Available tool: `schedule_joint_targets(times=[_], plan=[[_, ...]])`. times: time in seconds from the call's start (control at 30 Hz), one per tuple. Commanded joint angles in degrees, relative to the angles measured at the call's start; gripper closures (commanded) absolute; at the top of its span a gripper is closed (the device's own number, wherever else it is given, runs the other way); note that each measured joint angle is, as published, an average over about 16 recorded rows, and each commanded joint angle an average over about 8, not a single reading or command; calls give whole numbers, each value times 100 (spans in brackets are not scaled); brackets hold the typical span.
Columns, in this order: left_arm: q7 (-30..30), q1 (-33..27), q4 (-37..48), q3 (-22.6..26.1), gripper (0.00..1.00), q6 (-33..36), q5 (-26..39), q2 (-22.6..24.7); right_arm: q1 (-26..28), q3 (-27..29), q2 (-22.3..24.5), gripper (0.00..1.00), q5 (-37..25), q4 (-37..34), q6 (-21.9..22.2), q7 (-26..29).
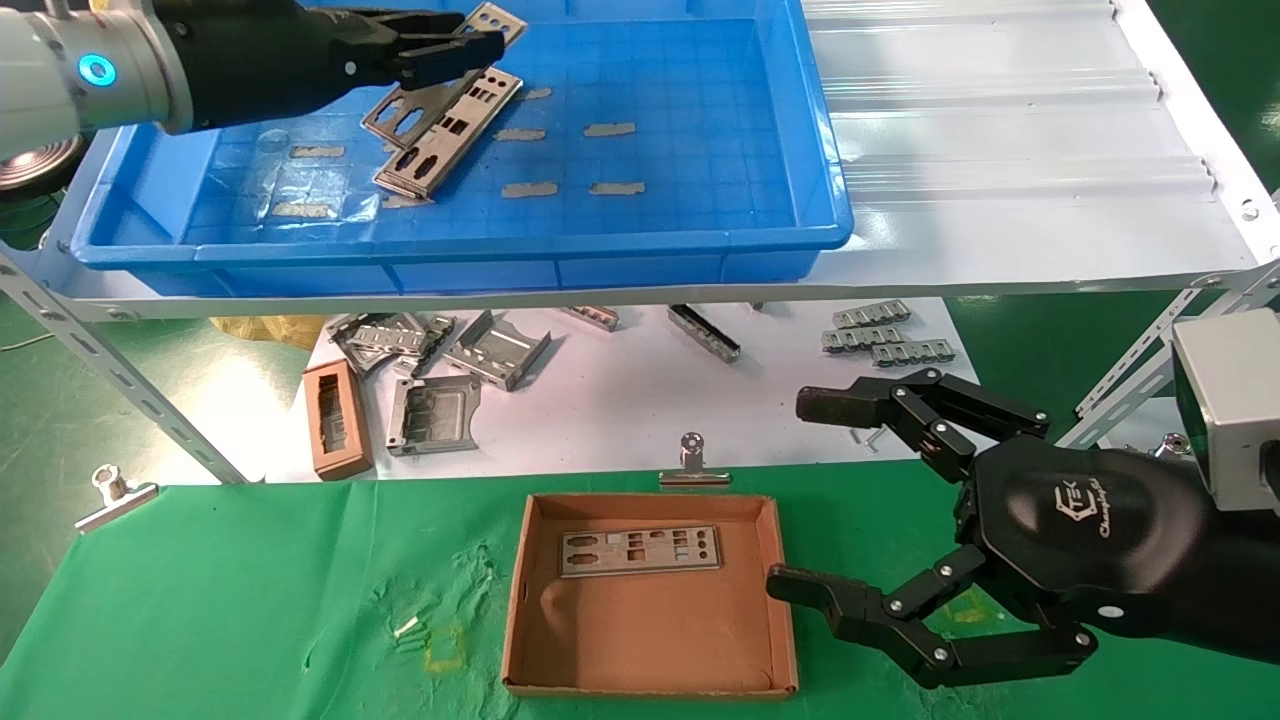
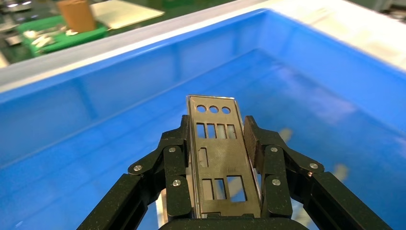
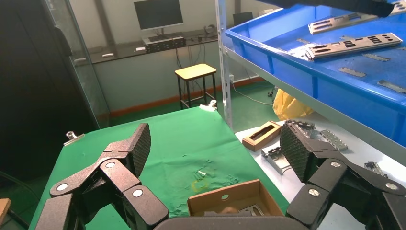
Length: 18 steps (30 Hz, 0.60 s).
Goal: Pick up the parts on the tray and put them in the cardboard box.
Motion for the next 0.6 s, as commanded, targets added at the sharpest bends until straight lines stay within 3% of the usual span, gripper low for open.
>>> schedule_joint_targets(times=[0.03,0.6], plan=[[15,-24,-29,-17,100,212,-27,-45,0,0,0,0,0,0,0,0],[312,63,-327,-7,100,2721,-118,-566,0,0,0,0,0,0,0,0]])
